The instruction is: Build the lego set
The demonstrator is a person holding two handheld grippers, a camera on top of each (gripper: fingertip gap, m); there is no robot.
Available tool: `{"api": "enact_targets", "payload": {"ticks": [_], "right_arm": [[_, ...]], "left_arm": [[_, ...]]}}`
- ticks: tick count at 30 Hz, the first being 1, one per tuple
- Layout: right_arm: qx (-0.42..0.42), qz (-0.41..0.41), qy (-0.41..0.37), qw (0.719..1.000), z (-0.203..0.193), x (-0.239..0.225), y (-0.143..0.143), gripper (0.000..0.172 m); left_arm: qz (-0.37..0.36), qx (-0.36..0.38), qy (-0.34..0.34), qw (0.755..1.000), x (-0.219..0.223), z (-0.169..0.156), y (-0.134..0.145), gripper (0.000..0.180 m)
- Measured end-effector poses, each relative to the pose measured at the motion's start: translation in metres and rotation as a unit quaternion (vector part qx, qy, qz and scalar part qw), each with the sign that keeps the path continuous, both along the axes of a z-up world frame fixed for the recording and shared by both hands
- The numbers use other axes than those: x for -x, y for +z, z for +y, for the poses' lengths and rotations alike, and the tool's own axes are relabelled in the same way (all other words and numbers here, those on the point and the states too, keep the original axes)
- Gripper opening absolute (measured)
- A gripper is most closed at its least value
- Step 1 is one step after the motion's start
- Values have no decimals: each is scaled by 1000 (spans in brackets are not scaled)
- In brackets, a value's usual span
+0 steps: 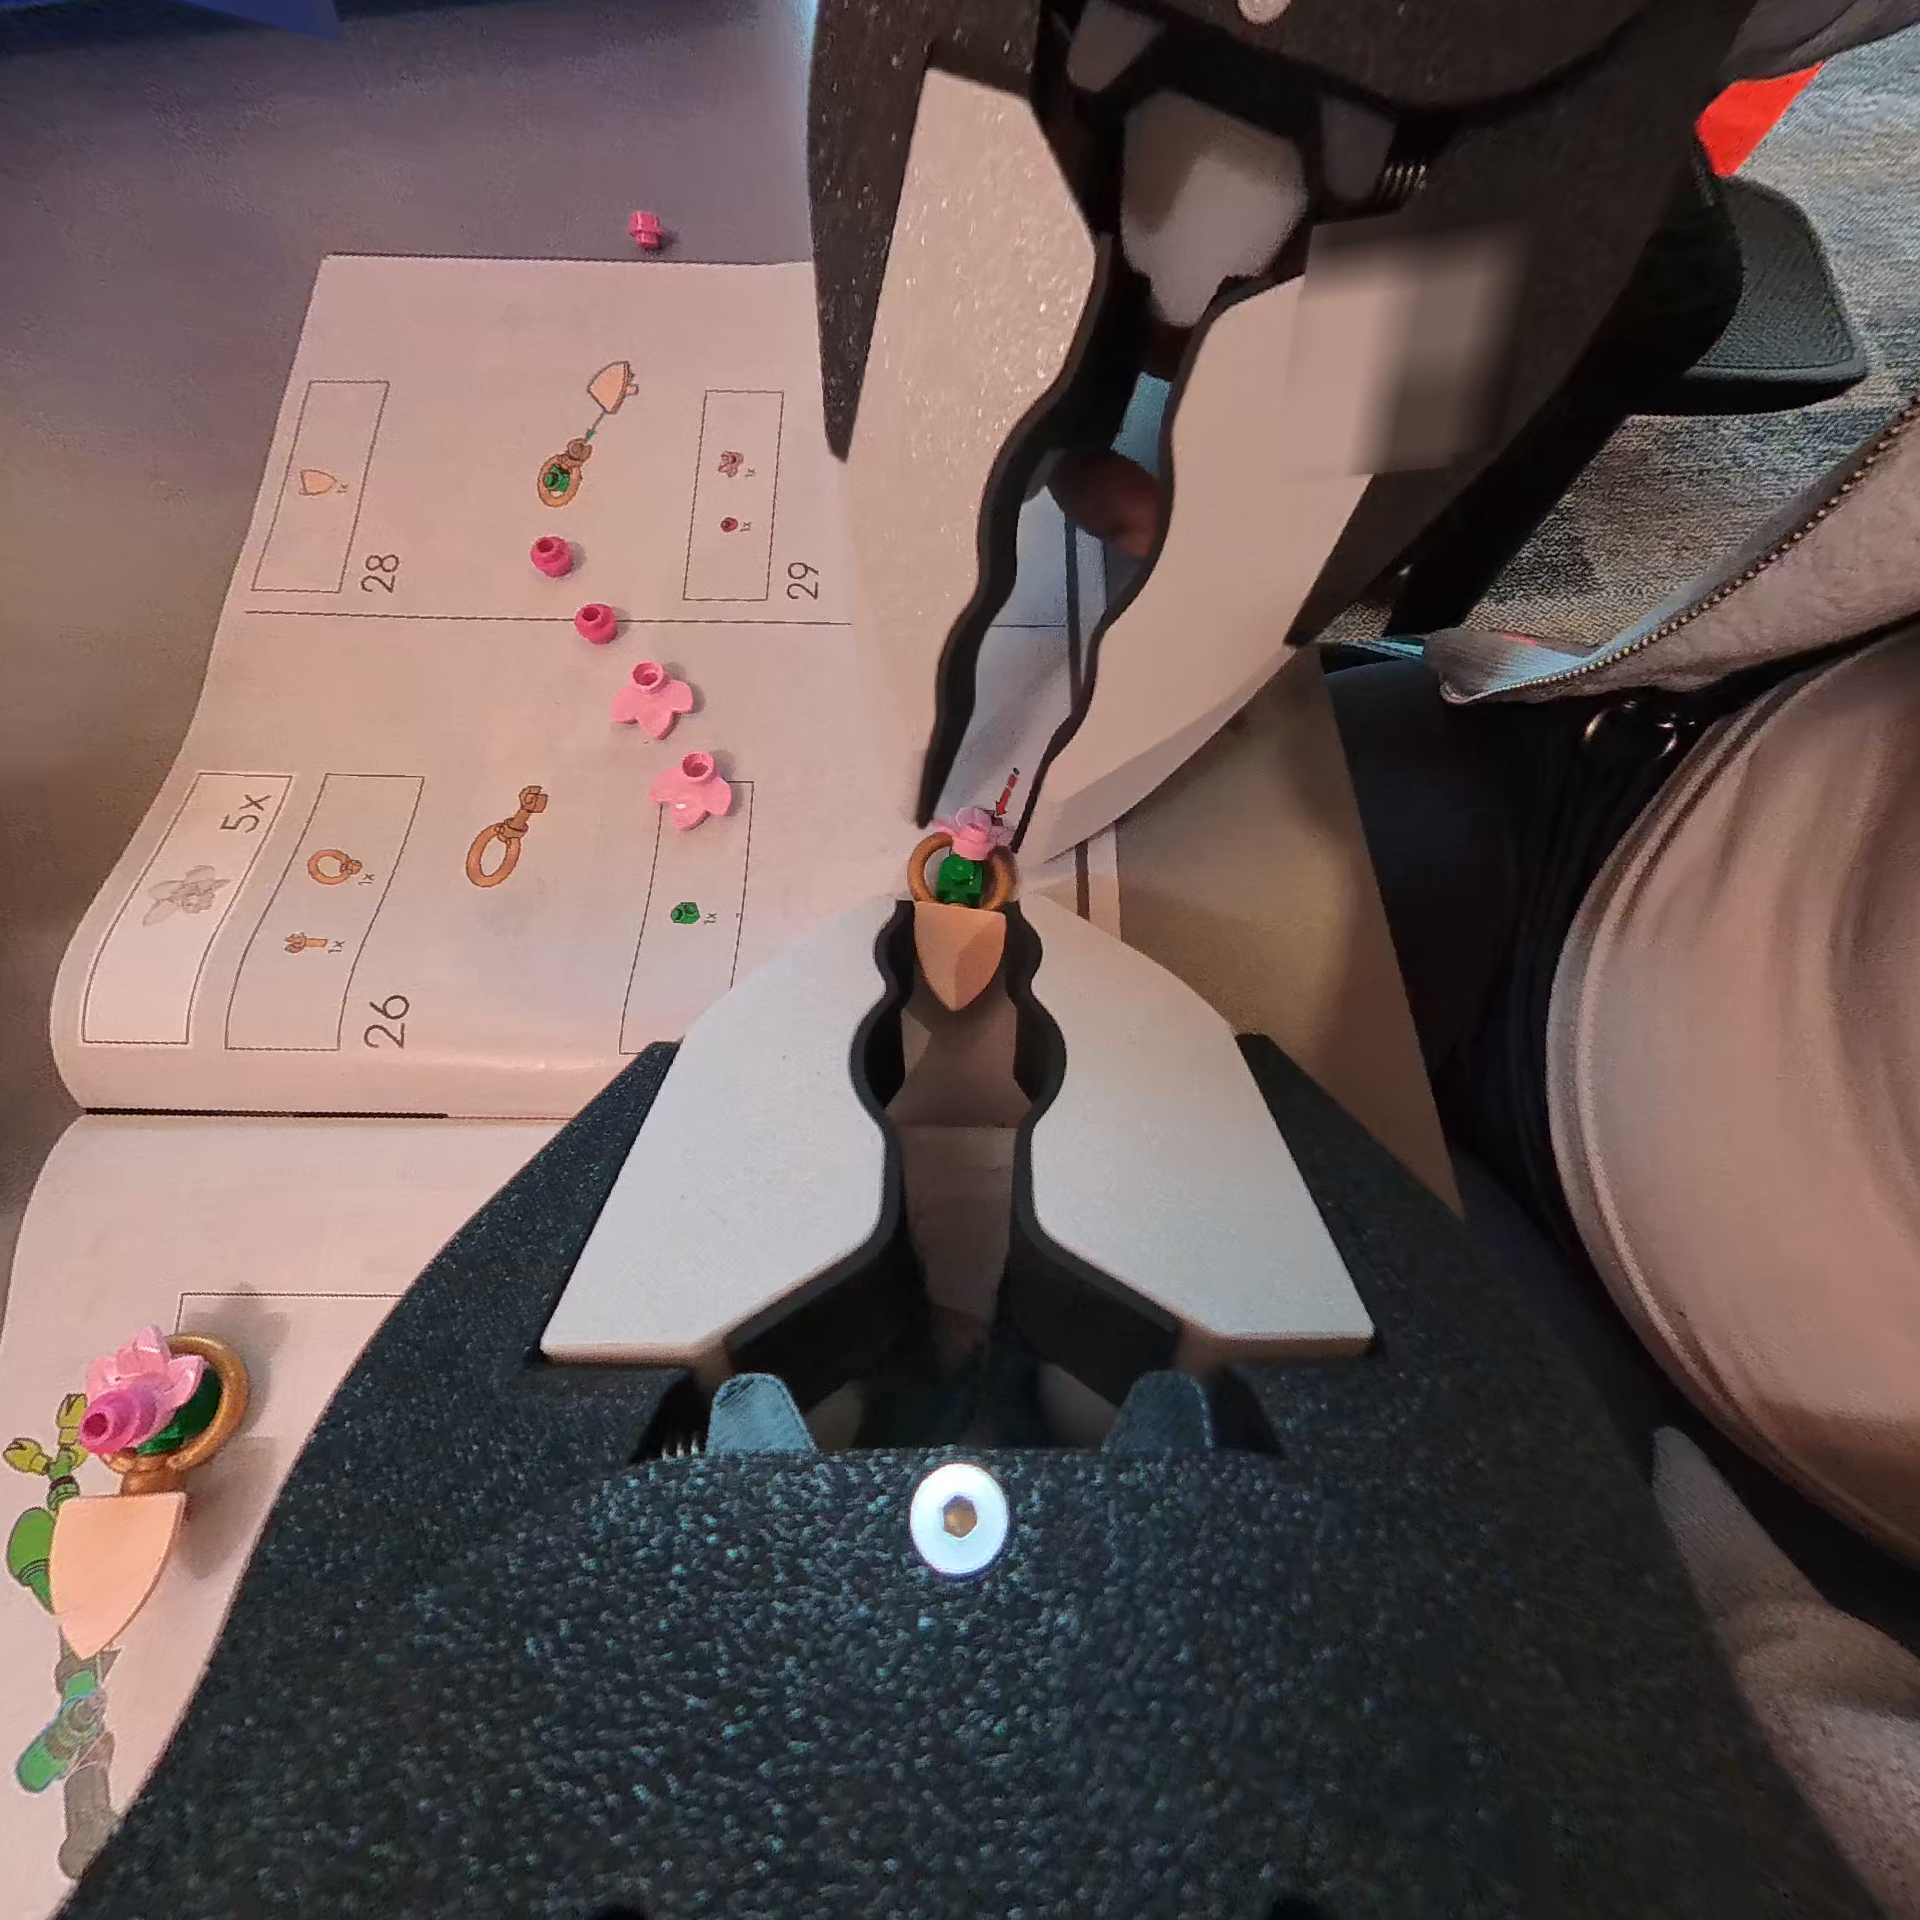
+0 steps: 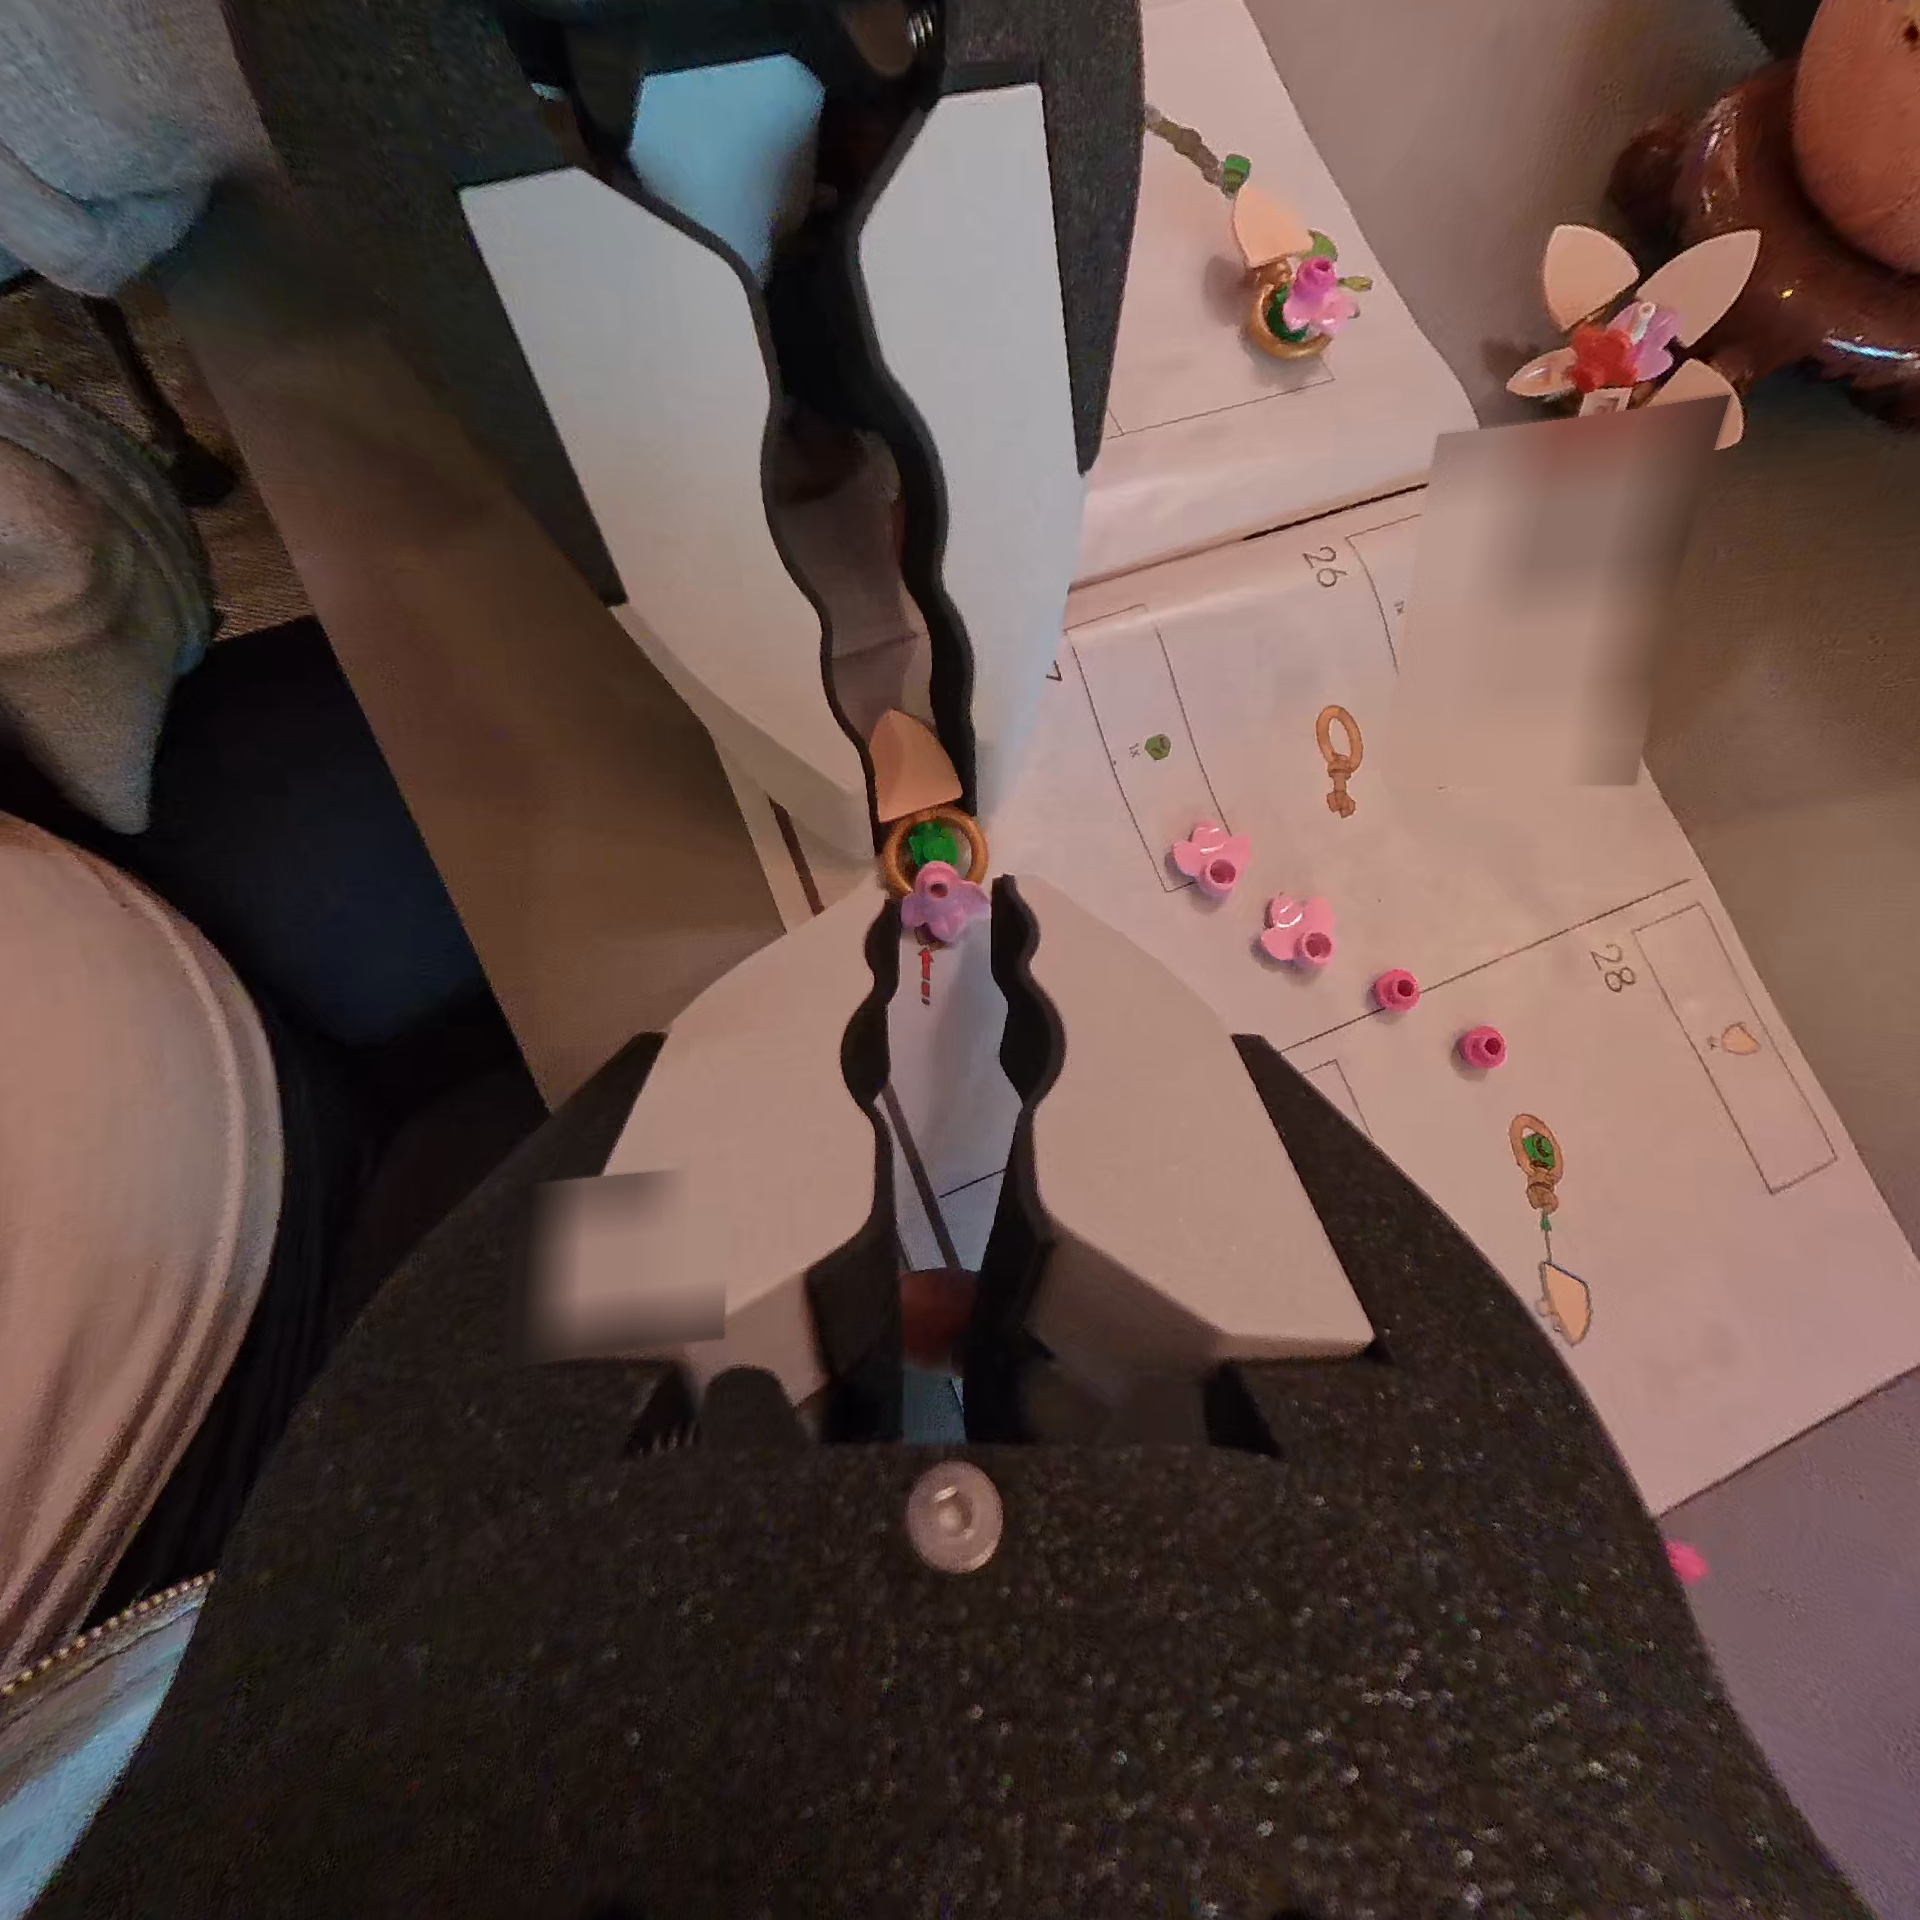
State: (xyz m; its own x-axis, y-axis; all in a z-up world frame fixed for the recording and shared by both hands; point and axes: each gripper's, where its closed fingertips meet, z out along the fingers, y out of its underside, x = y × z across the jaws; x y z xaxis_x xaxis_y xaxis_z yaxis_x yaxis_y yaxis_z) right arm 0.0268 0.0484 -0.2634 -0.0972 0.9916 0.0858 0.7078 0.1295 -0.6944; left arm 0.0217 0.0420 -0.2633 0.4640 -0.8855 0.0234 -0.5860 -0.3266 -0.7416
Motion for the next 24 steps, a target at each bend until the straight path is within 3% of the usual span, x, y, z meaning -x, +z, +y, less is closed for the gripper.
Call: {"api": "enact_targets", "payload": {"ticks": [12, 24], "right_arm": [[4, -7, 33, 999, 1, 3, 8, 14], [-36, -183, 90, 978, -1, 3, 4, 13]], "left_arm": [[-4, 6, -1, 1000, 0, 0, 0, 17], [-11, 14, -14, 1000, -1, -4, 1, 25]]}}
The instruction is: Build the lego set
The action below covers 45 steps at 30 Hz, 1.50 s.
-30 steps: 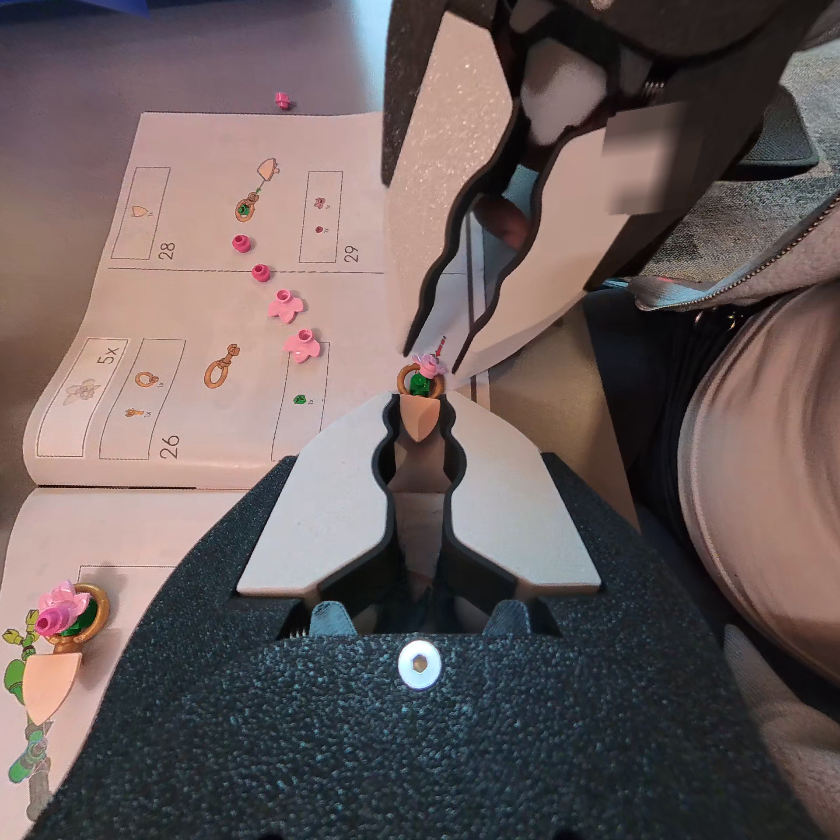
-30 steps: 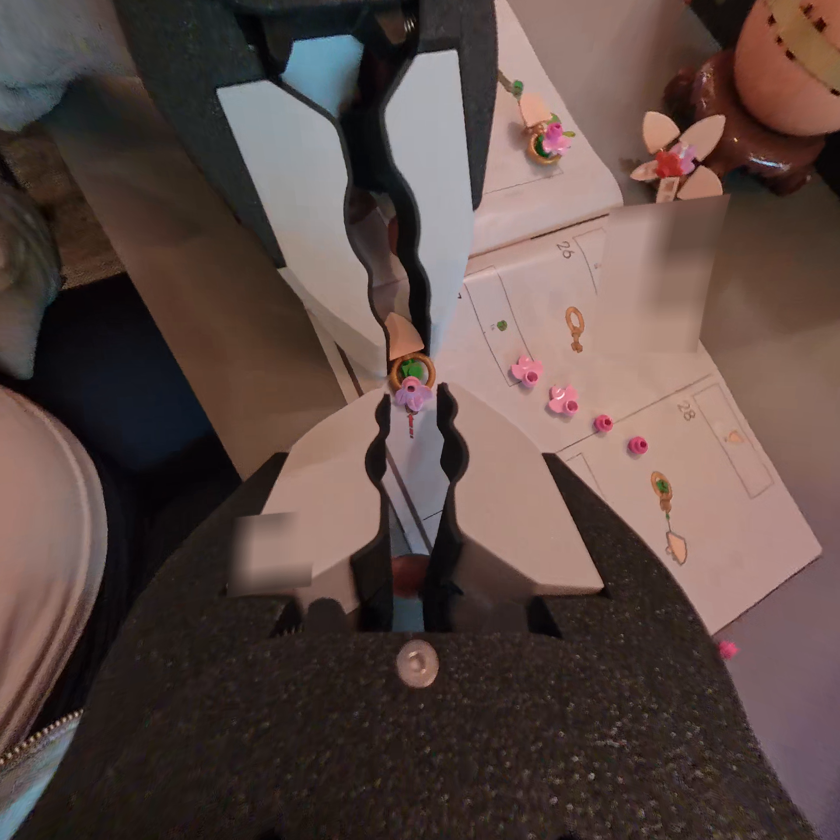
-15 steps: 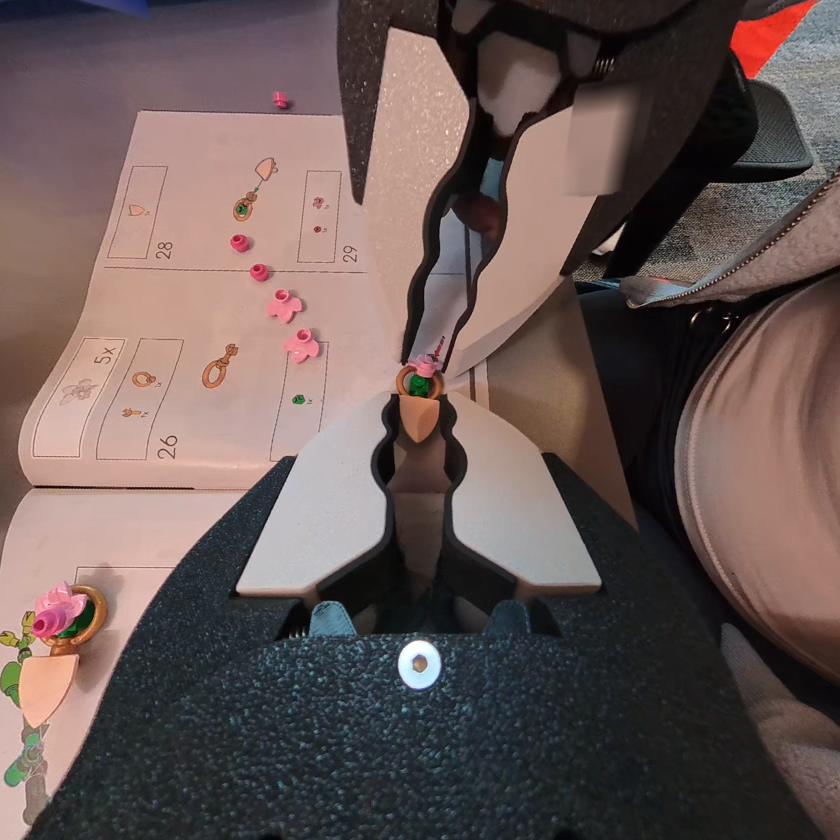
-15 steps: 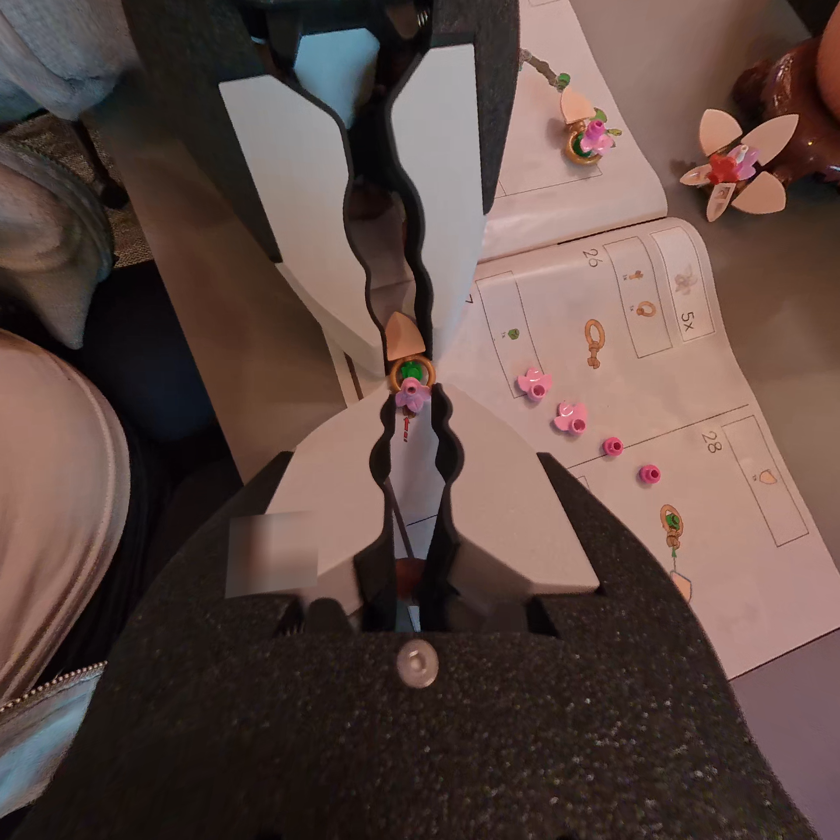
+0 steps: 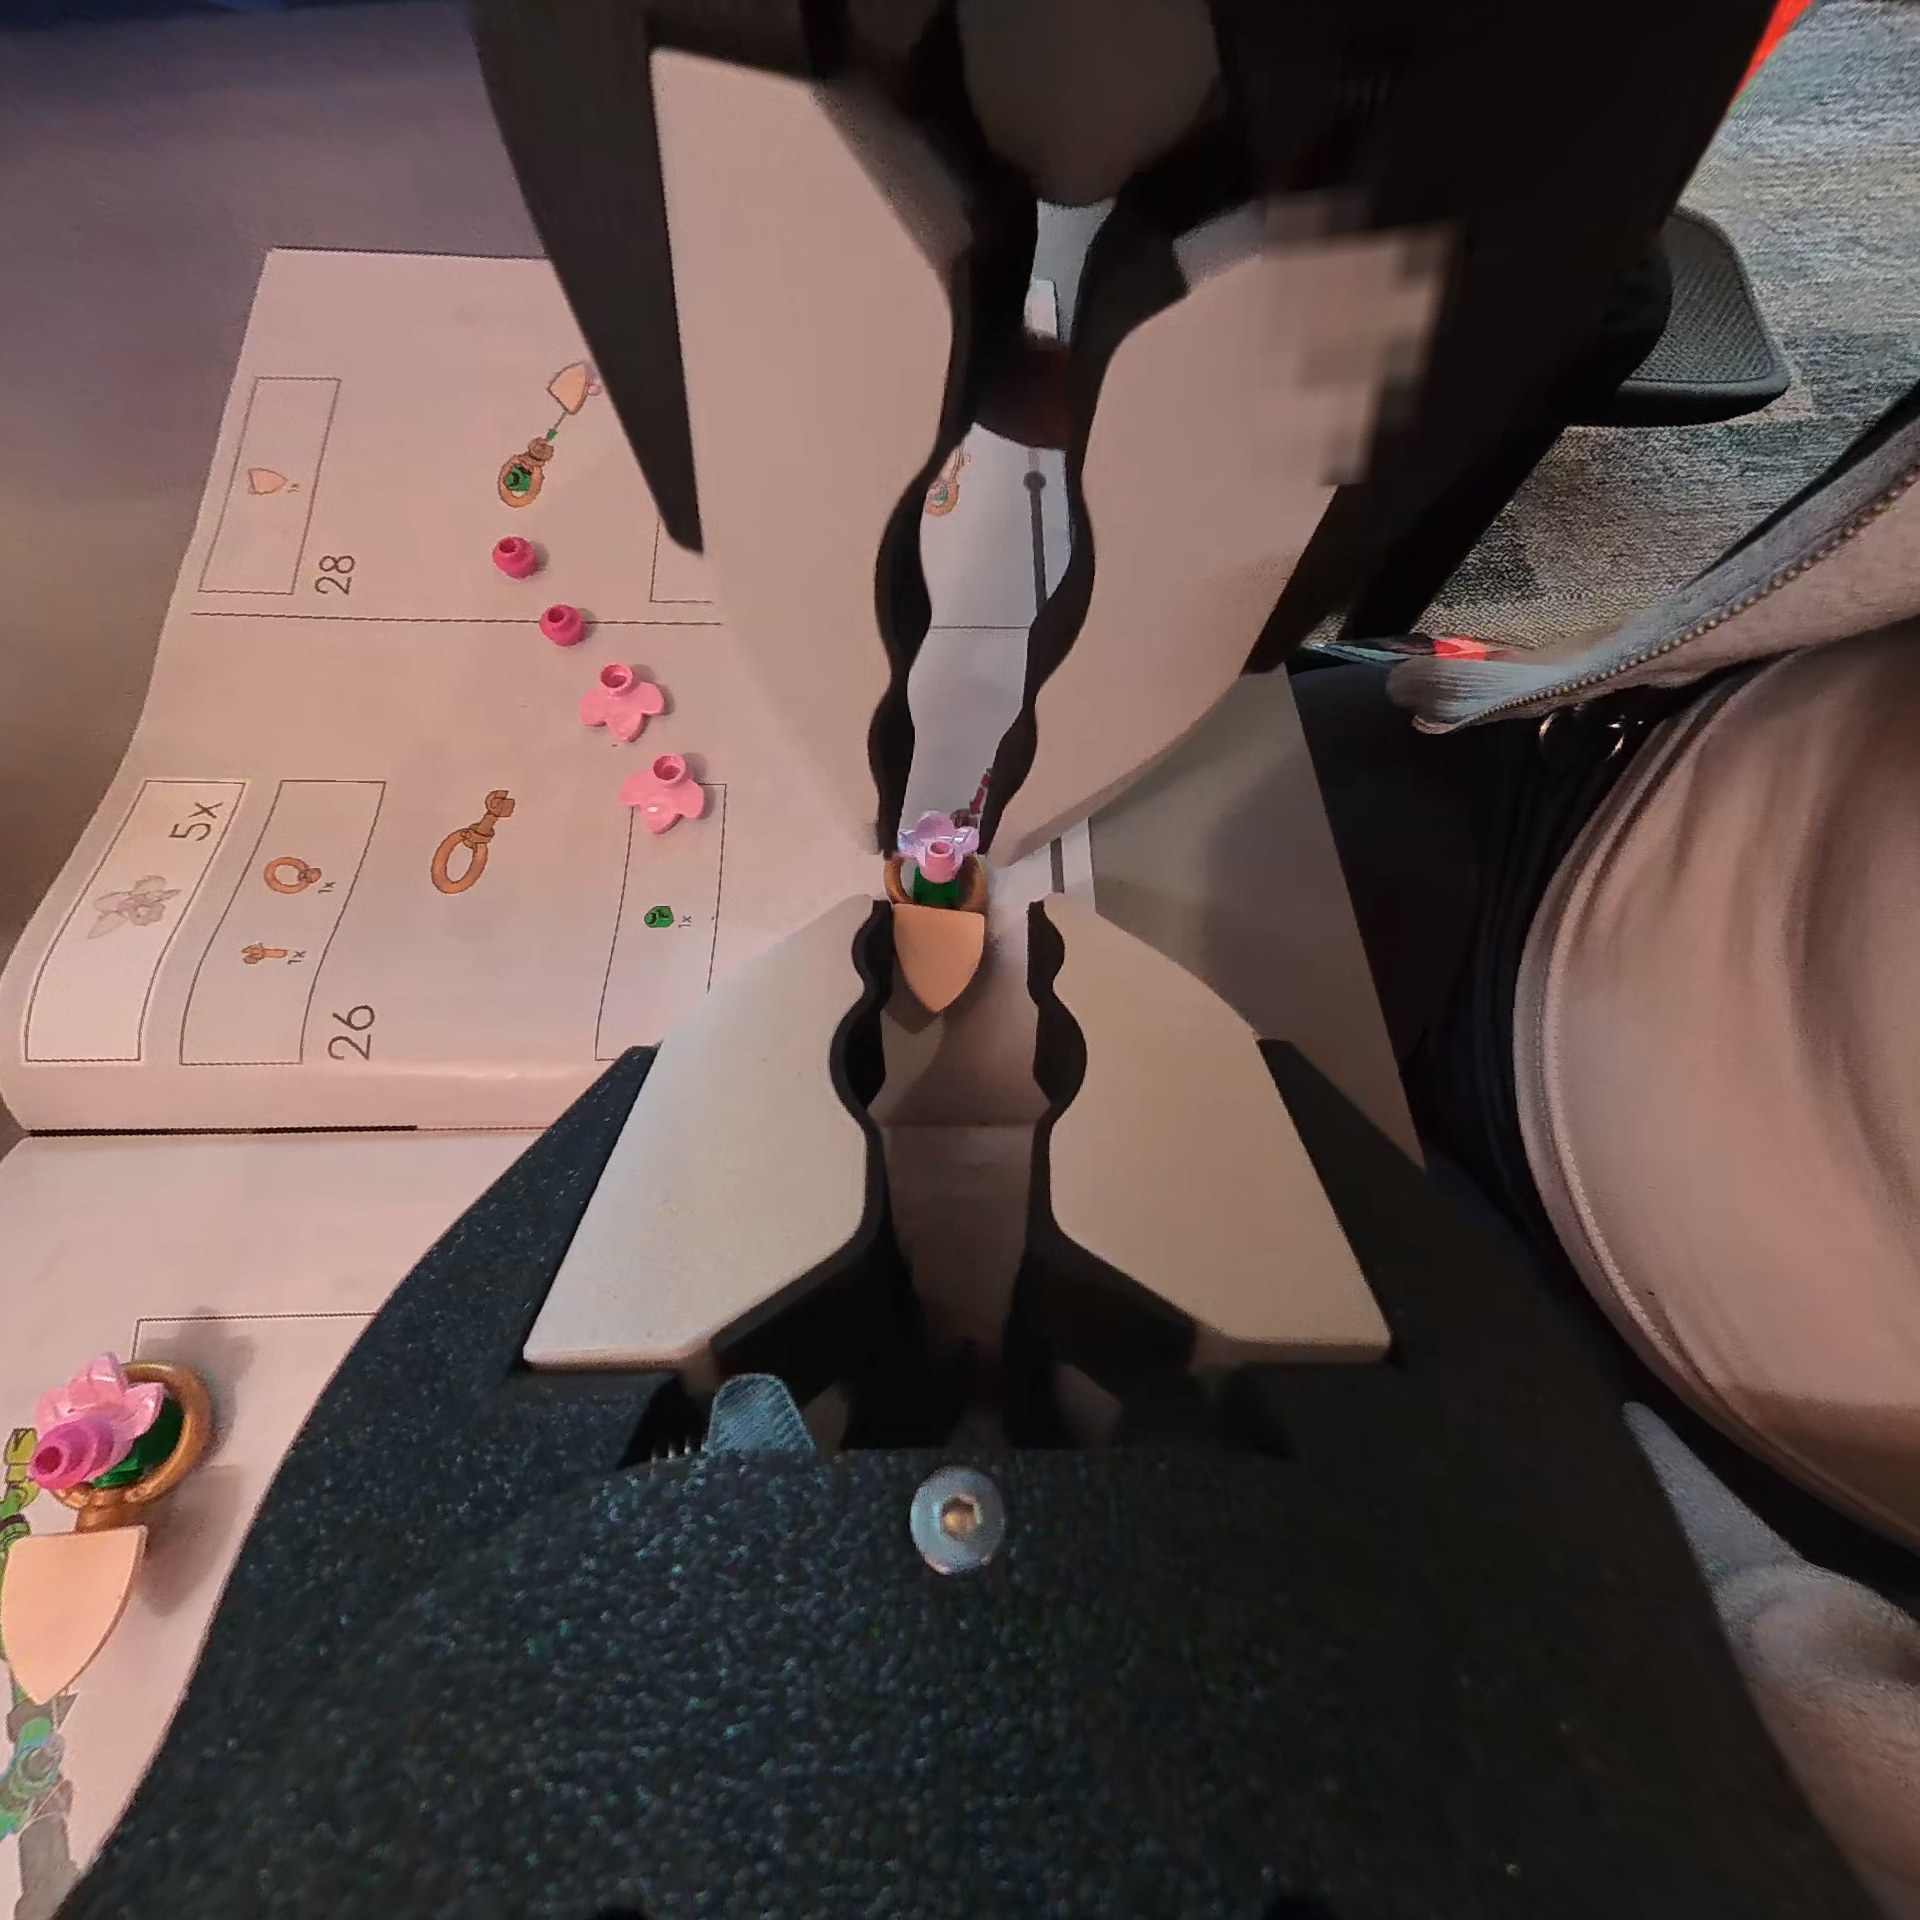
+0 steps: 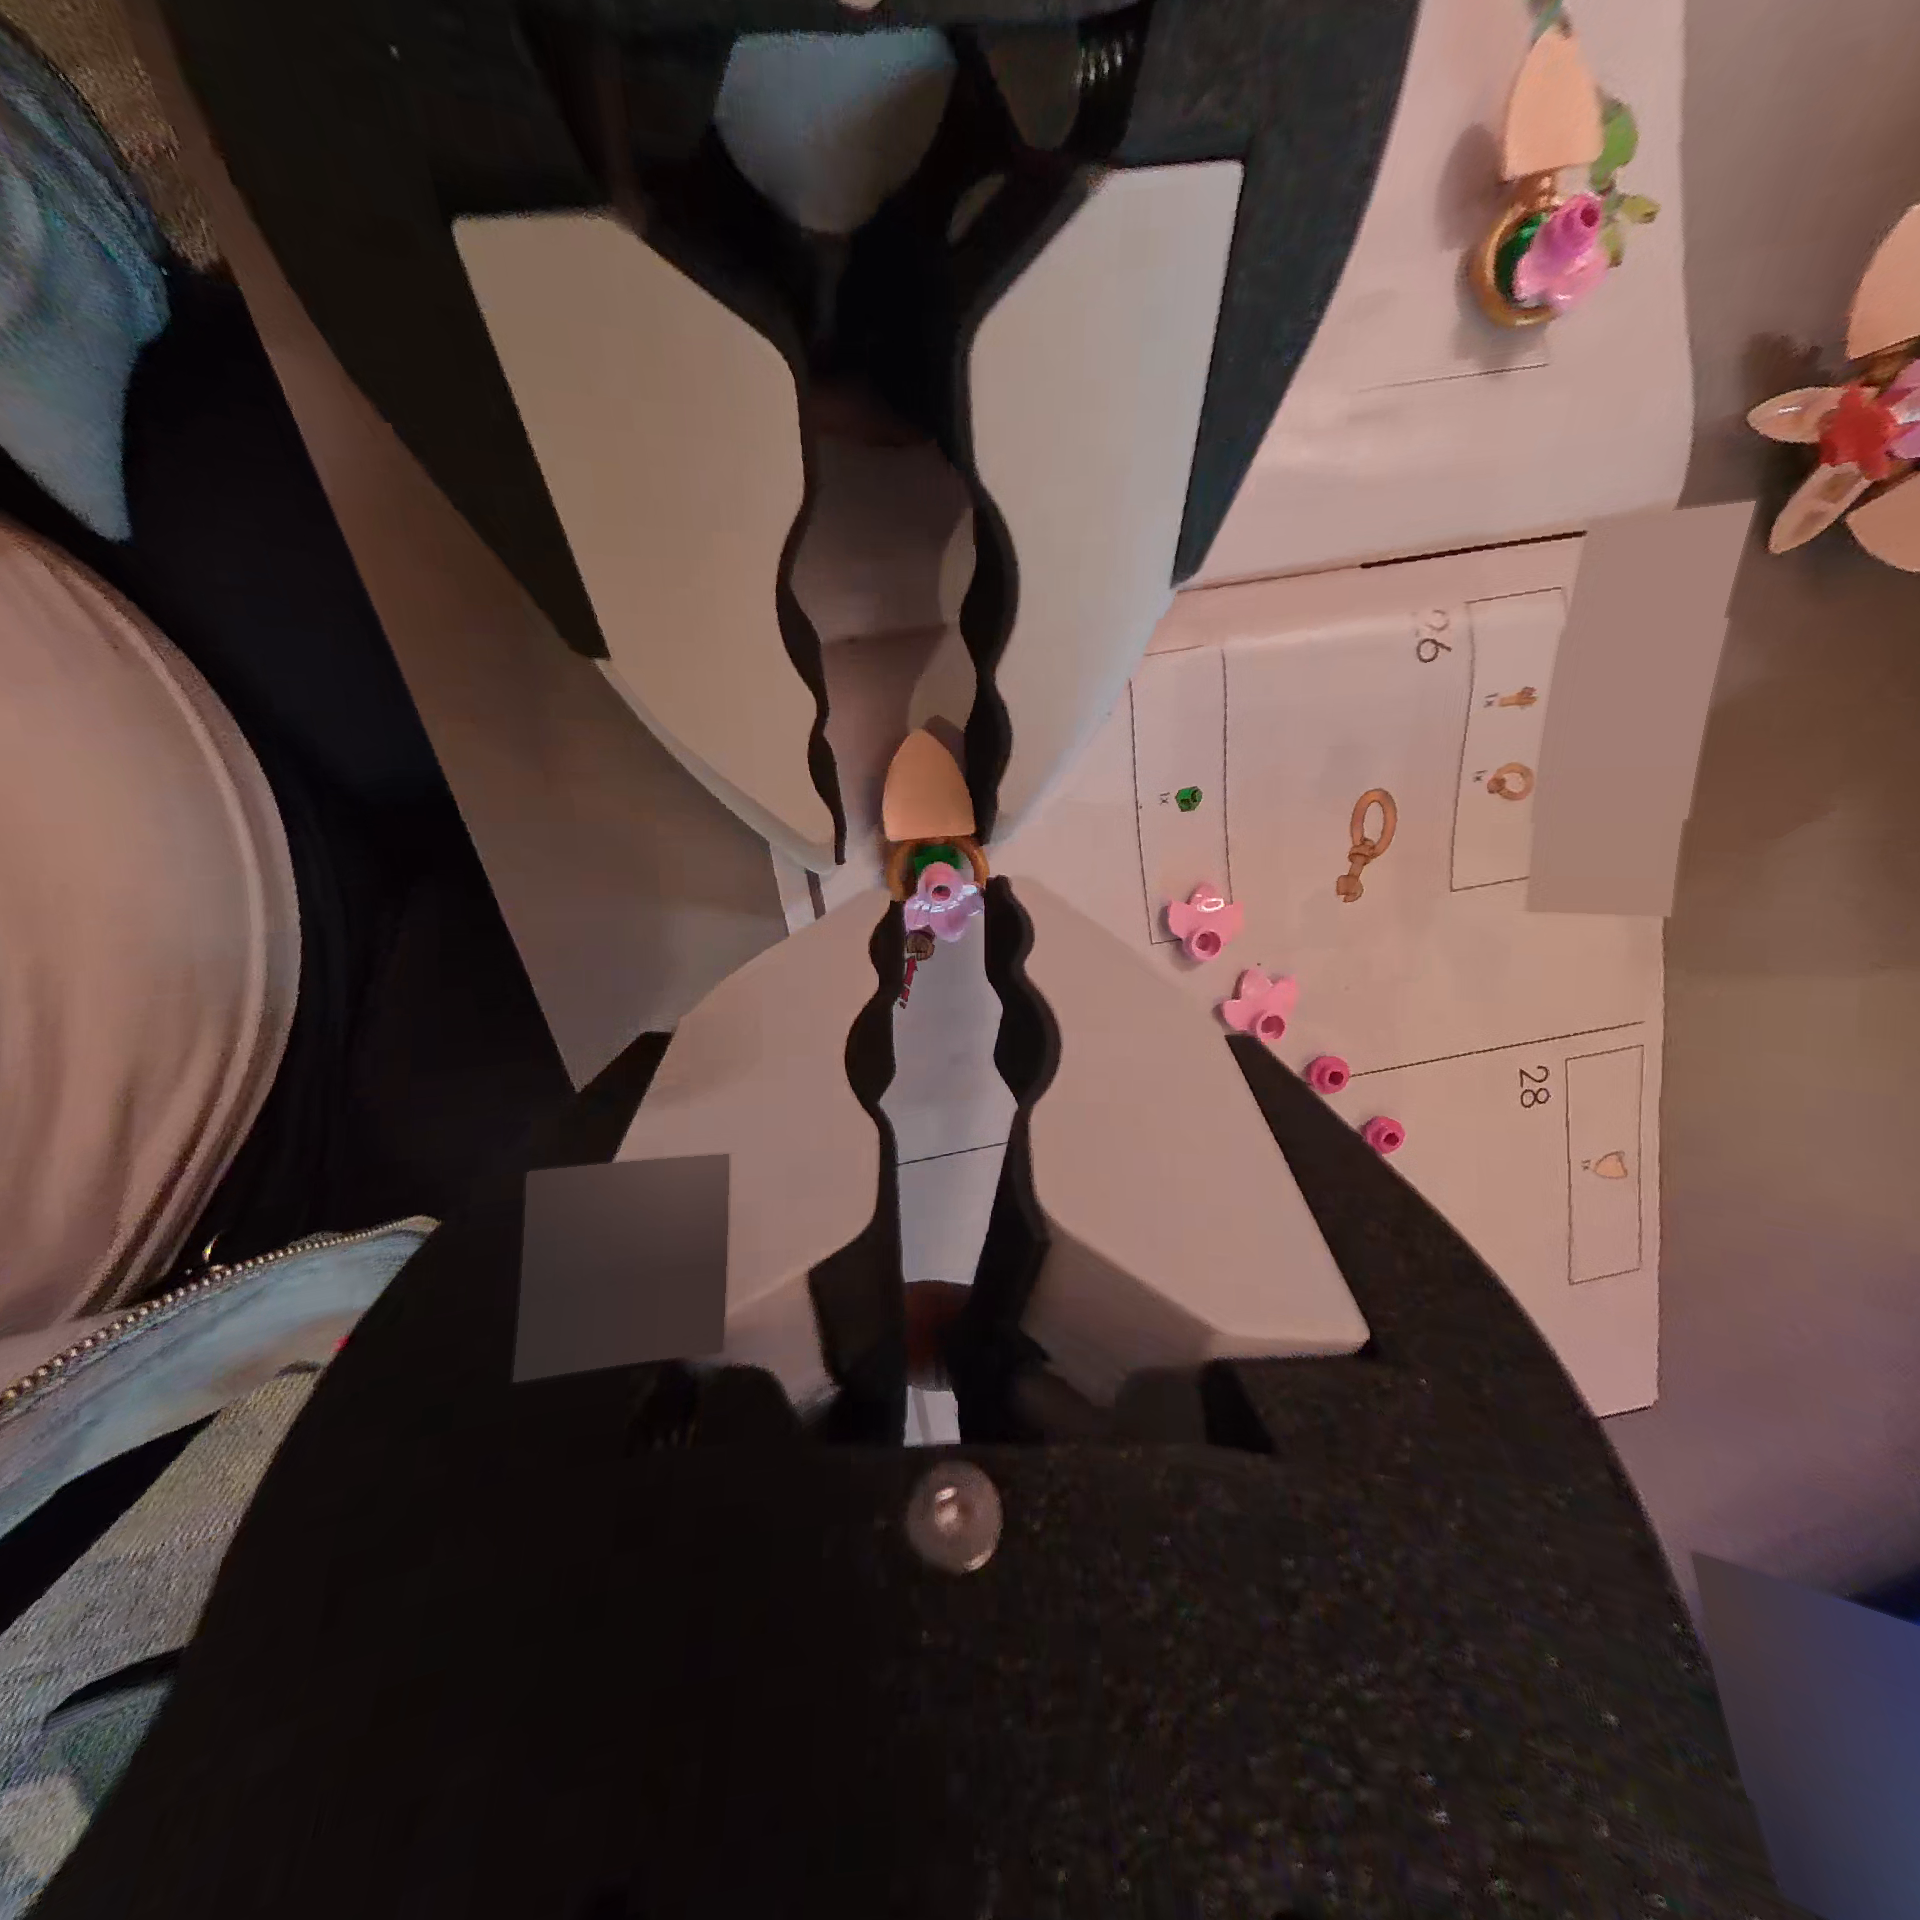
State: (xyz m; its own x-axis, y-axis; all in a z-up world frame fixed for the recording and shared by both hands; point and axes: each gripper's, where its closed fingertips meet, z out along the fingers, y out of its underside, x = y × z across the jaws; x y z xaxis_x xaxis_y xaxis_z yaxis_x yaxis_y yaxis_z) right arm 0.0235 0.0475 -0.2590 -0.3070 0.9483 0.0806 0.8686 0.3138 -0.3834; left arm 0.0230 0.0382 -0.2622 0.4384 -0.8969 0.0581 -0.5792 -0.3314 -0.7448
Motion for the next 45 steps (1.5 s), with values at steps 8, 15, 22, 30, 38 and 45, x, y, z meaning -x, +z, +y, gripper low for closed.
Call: {"api": "enact_targets", "payload": {"ticks": [8, 15, 22, 30, 38, 45], "right_arm": [[-9, -25, 1, 1000, -1, -1, 3, 14], [-24, -37, 9, 999, 2, -2, 4, 14], [-41, -51, 20, 998, 1, -2, 2, 13], [-49, -62, 25, 997, 1, -1, 0, 13], [-60, -77, 31, 995, 2, -1, -2, 13], [-62, -83, 29, 994, 2, -1, -2, 13]], "left_arm": [[-24, 14, 3, 1000, 1, -1, 4, 34], [-138, 23, 19, 990, 15, -1, 32, 38], [-63, 21, -1, 998, 22, -10, 14, 36], [-40, 26, -5, 999, 21, -11, 7, 32], [-41, 30, -3, 999, 22, -11, 6, 31], [-111, 56, 119, 985, 34, 19, 18, 35]]}}
